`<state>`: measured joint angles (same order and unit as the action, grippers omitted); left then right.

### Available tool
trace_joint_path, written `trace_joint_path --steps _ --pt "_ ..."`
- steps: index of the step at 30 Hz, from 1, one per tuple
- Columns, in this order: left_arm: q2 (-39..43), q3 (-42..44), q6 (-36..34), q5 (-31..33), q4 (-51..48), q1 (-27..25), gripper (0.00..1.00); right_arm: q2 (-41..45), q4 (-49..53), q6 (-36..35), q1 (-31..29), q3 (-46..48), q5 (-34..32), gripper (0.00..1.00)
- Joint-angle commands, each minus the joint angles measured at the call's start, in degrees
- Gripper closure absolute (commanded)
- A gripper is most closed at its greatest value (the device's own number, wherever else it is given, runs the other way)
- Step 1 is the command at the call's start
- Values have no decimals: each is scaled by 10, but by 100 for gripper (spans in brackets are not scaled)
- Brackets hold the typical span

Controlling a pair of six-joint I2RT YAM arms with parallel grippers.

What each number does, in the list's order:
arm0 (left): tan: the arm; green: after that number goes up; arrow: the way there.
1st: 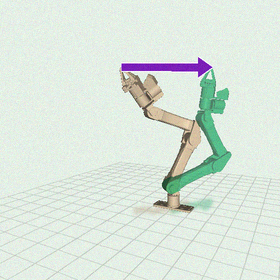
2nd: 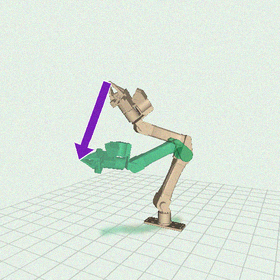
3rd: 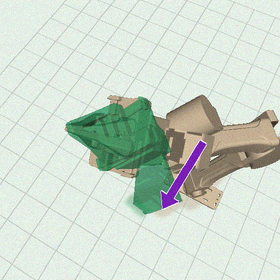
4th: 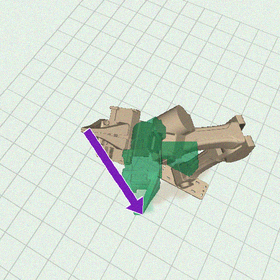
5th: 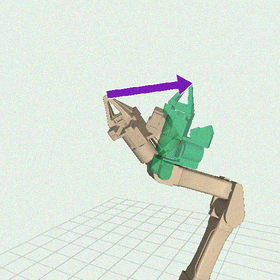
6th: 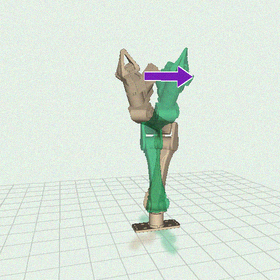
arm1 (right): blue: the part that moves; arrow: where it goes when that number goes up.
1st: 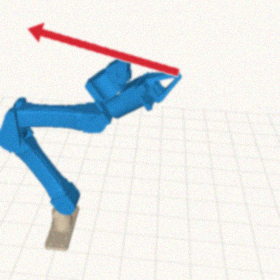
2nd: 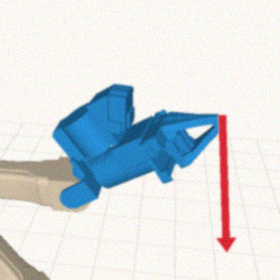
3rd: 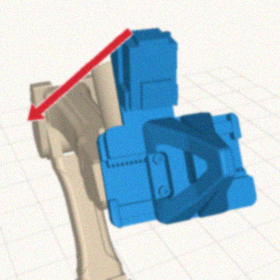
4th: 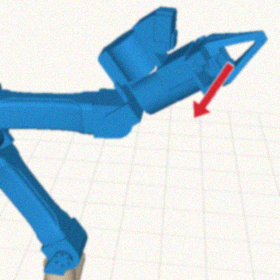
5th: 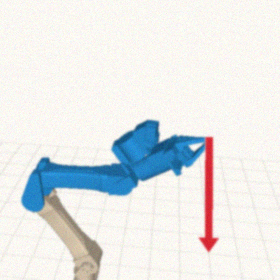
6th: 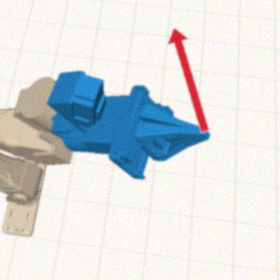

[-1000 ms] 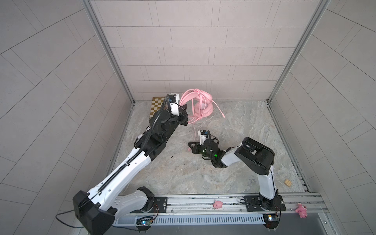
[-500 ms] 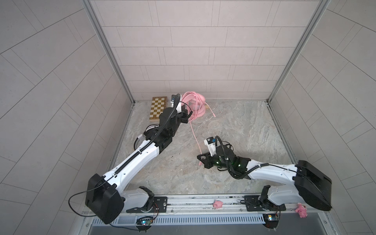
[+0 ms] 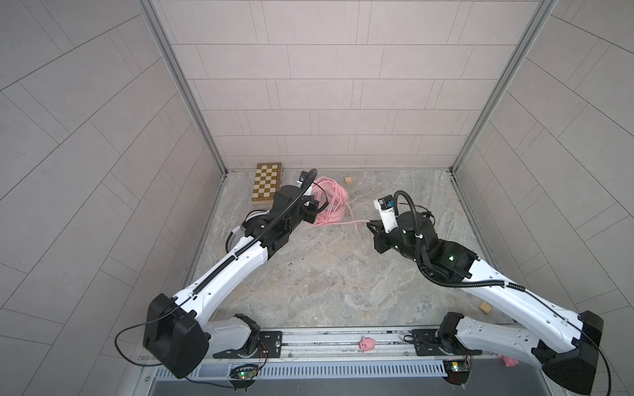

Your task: Wrap the headphones

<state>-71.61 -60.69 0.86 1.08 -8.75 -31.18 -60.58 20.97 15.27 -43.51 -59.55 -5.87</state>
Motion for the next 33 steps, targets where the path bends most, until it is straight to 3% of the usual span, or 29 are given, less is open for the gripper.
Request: trace_joint_path --steps 1,7,10,20,25,33 --pt "31 -1 -29 -109 -34 -6 100 -28 56 -96 20 -57 -25 100" --pt "35 -13 -40 -258 -101 -13 100 -91 40 -186 57 -114 25 100" --pt "36 -11 -37 -331 -118 -13 100 -122 12 -184 108 -120 108 100" --pt "26 3 41 -551 -43 -13 100 -161 -156 -199 180 -32 299 98" --pt "4 -6 68 -588 -27 -13 100 -160 -184 -191 201 -11 335 93" --pt "-12 18 139 -602 87 -12 100 -154 -215 -147 220 31 410 90"
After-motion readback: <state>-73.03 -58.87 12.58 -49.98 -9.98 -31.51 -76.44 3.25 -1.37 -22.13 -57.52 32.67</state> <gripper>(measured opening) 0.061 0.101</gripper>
